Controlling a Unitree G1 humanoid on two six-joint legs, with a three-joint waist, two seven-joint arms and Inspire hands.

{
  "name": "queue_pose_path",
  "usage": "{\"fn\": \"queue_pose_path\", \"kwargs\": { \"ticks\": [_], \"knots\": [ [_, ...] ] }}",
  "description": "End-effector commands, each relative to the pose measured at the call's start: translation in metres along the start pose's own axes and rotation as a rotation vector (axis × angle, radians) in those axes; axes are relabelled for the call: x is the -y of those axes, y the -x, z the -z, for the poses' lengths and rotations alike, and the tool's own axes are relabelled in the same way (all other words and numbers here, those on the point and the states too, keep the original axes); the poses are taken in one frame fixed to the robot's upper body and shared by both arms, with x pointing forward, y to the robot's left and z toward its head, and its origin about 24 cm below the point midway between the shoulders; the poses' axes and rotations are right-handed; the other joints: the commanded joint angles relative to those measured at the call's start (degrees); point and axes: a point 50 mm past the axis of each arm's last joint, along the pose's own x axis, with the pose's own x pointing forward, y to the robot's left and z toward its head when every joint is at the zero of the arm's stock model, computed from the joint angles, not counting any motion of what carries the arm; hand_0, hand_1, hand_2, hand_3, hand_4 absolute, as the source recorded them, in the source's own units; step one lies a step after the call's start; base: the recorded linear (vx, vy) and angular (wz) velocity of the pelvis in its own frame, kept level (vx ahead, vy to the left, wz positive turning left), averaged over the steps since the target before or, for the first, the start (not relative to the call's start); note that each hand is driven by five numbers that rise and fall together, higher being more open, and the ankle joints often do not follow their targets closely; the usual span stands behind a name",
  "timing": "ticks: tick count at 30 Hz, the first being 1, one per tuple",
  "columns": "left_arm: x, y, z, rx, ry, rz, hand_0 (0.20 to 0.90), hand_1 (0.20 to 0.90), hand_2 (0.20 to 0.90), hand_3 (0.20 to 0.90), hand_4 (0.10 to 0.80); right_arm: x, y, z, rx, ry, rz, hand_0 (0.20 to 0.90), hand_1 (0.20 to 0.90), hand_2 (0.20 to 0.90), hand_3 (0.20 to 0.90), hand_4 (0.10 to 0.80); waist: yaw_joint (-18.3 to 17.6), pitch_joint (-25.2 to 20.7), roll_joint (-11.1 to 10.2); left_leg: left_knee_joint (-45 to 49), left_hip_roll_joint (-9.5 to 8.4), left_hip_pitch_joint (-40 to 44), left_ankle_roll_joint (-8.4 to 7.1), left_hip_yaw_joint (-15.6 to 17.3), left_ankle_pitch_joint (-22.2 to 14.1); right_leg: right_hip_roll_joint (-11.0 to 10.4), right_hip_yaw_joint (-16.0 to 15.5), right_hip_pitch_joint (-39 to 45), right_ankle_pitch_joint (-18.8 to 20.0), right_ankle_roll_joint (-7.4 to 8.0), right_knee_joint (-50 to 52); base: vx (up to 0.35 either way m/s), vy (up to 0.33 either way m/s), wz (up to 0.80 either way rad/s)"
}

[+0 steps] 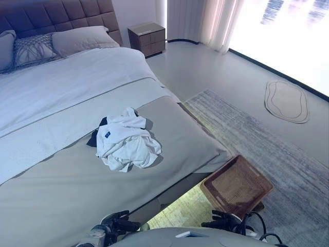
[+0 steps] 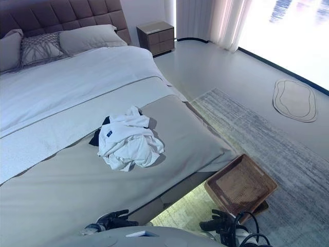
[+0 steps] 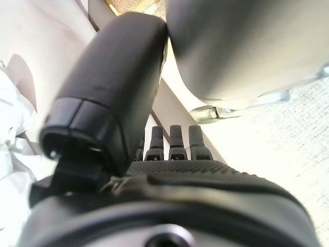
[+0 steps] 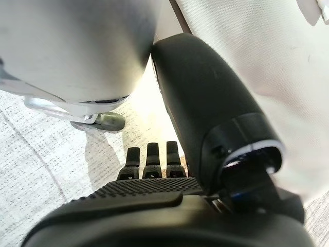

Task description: Pick up the clothes from the bed and place them into the basket

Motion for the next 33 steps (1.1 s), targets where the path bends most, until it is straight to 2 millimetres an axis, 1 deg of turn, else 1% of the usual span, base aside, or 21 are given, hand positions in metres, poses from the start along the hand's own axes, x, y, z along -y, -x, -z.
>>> {"fn": "queue_pose_path", "kwargs": {
  "ticks": [1,12,17,22,25,26,27,28,29,30,31,32,33],
  "knots": [
    [0.002,-0.003,-0.018,0.048,-0.007,0.017,0.9,0.9,0.9,0.9,0.8,-0.011,-0.002,-0.003,-0.003,0.037,-0.02,0.9,0.9,0.9,0.9,0.8,0.97,0.73,-0.89,0.12,-3.42,1.56,3.56,1.32,-6.1,-0.31,1.71,-2.5,1.95,0.62,2.14,0.0,0.0,0.0],
    [0.001,-0.003,-0.014,0.021,0.018,0.02,0.9,0.9,0.9,0.9,0.8,-0.01,-0.003,-0.003,-0.011,0.027,-0.003,0.9,0.9,0.9,0.9,0.8,1.05,0.52,-0.91,0.12,-3.4,1.69,3.47,1.26,-6.13,-0.23,1.64,-2.29,1.89,0.58,2.04,0.0,0.0,0.0],
    [0.002,-0.003,-0.011,0.014,0.018,0.014,0.9,0.9,0.9,0.9,0.8,-0.011,-0.002,0.0,-0.027,-0.116,-0.005,0.9,0.9,0.9,0.9,0.8,1.03,0.53,-0.85,0.12,-3.37,1.85,3.45,1.29,-6.17,-0.18,1.59,-2.1,1.87,0.5,1.94,0.0,0.0,0.0],
    [0.001,-0.002,-0.007,0.003,0.024,0.009,0.9,0.9,0.9,0.9,0.8,-0.01,-0.002,0.001,-0.006,-0.495,-0.004,0.9,0.9,0.9,0.9,0.8,0.86,0.43,-0.69,0.12,-3.3,2.17,3.37,1.53,-6.29,-0.13,1.75,-1.9,1.81,0.57,1.98,0.029,0.001,0.01],
    [-0.001,-0.001,-0.004,-0.004,0.025,0.007,0.9,0.9,0.9,0.9,0.8,0.002,-0.001,-0.006,0.095,-0.767,0.056,0.9,0.9,0.9,0.9,0.8,0.8,0.37,-0.65,0.12,-3.23,2.32,3.32,1.75,-6.34,-0.14,1.64,-1.81,1.81,0.64,2.04,0.046,0.0,0.0],
    [-0.002,-0.001,-0.003,-0.006,0.024,0.006,0.9,0.9,0.9,0.9,0.8,0.009,0.0,-0.012,0.146,-0.866,0.087,0.9,0.9,0.9,0.9,0.8,0.82,0.4,-0.65,0.12,-3.24,2.37,3.28,1.72,-6.38,-0.13,1.59,-1.72,1.83,0.68,1.99,0.058,-0.001,-0.01],
    [-0.003,0.0,0.0,-0.008,0.026,0.005,0.9,0.9,0.9,0.9,0.8,0.02,0.002,-0.026,0.249,-0.968,0.136,0.9,0.9,0.9,0.9,0.8,0.77,0.42,-0.64,0.12,-3.25,2.49,3.22,1.69,-6.44,-0.15,1.56,-1.59,1.85,0.72,1.94,0.071,0.002,-0.01],
    [-0.005,0.001,0.003,-0.01,0.026,0.003,0.9,0.9,0.9,0.9,0.8,0.031,0.005,-0.039,0.323,-1.032,0.18,0.9,0.9,0.9,0.9,0.8,0.78,0.48,-0.65,0.12,-3.22,2.59,3.14,1.74,-6.53,-0.19,1.53,-1.47,1.86,0.76,1.89,0.086,0.007,-0.01],
    [-0.003,0.001,0.006,-0.011,0.023,0.002,0.9,0.9,0.9,0.9,0.8,0.037,0.008,-0.055,0.403,-1.085,0.174,0.9,0.9,0.9,0.9,0.8,0.83,0.53,-0.65,0.12,-3.19,2.73,3.09,1.73,-6.7,-0.22,1.55,-1.33,1.9,0.8,1.81,0.081,0.013,-0.02],
    [-0.002,0.001,0.009,-0.011,0.02,0.001,0.9,0.9,0.9,0.9,0.8,0.041,0.013,-0.076,0.508,-1.076,0.143,0.9,0.9,0.9,0.9,0.8,0.99,0.63,-0.64,0.12,-3.2,2.76,3.1,1.63,-6.82,-0.27,1.57,-1.27,1.93,0.77,1.7,0.087,0.02,-0.02],
    [0.0,0.002,0.011,-0.009,0.013,0.001,0.9,0.9,0.9,0.9,0.8,0.042,0.019,-0.098,0.609,-1.027,0.129,0.9,0.9,0.9,0.9,0.8,1.28,0.8,-0.71,0.12,-3.21,2.75,3.08,1.51,-6.79,-0.38,1.32,-1.22,2.04,0.67,1.61,0.071,0.021,-0.02],
    [-0.001,0.002,0.012,-0.007,0.009,-0.001,0.9,0.9,0.9,0.9,0.8,0.044,0.025,-0.112,0.66,-1.001,0.121,0.9,0.9,0.9,0.9,0.8,1.43,0.87,-0.81,0.12,-3.29,2.72,3.09,1.4,-6.78,-0.46,1.17,-1.22,2.13,0.67,1.53,0.077,0.03,-0.01],
    [0.0,0.003,0.014,-0.002,0.006,-0.004,0.9,0.9,0.9,0.9,0.8,0.05,0.036,-0.136,0.764,-0.899,0.122,0.9,0.9,0.9,0.9,0.8,1.79,0.95,-0.95,0.12,-3.39,2.54,3.12,1.24,-6.78,-0.62,0.91,-1.32,2.21,0.68,1.46,0.078,0.038,0.0]
  ]
}}
